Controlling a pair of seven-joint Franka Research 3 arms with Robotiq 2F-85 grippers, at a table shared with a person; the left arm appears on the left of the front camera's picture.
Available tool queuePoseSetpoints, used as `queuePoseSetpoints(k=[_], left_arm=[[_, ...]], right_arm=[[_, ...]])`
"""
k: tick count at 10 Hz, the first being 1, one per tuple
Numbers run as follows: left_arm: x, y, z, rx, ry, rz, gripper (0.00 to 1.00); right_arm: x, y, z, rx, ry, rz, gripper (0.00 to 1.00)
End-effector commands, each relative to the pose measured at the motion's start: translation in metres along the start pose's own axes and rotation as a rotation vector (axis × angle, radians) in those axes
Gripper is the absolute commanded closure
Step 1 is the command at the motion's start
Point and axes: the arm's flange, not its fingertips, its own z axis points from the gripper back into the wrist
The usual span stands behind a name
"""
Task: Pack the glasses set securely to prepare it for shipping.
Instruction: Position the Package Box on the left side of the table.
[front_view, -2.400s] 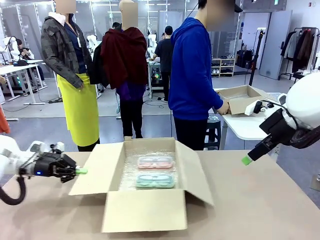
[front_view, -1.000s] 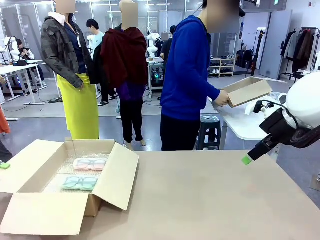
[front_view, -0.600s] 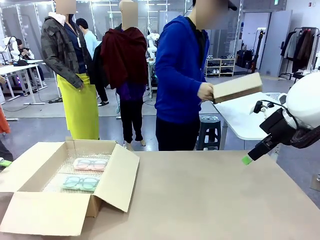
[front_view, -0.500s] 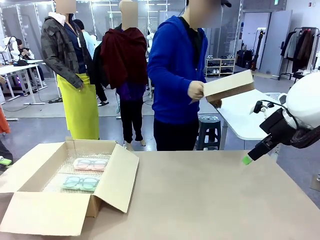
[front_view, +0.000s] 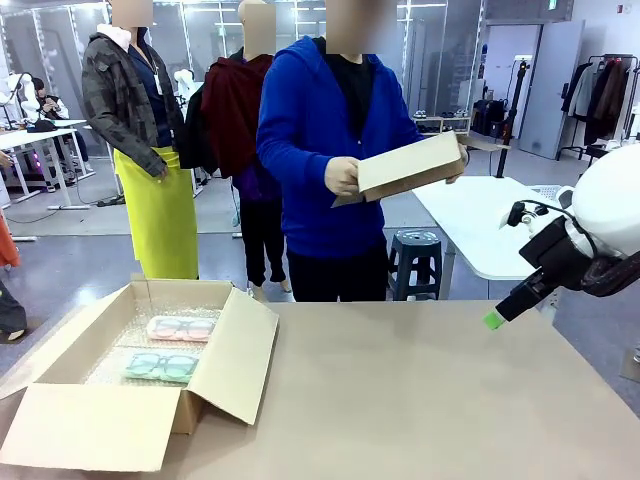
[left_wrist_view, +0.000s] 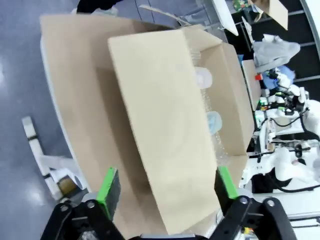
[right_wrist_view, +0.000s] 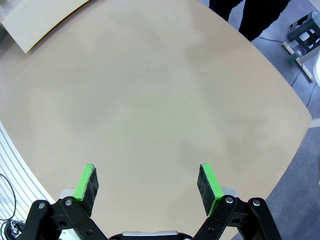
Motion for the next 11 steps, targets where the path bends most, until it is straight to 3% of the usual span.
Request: queuePoseSetpoints(k=[1, 6, 10, 11], left_arm=[[-0.007, -0.057, -0.009, -0.005, 0.008, -0.141, 0.0], [-0.024, -0.15, -0.058, 0.095, 0.126, -0.419, 0.0], [-0.034, -0.186, -0.078, 0.108, 0.167, -0.494, 0.0], [-0.02, -0.173, -0.069, 0.073, 0.16, -0.448, 0.0]], right_arm=[[0.001, 0.003, 0.0, -0.008, 0.003, -0.018, 0.0], [0.001, 0.003, 0.0, -0.008, 0.003, -0.018, 0.0], [0.001, 0.003, 0.0, -0.008, 0.003, -0.018, 0.0], [0.001, 0.003, 0.0, -0.008, 0.003, -0.018, 0.0]])
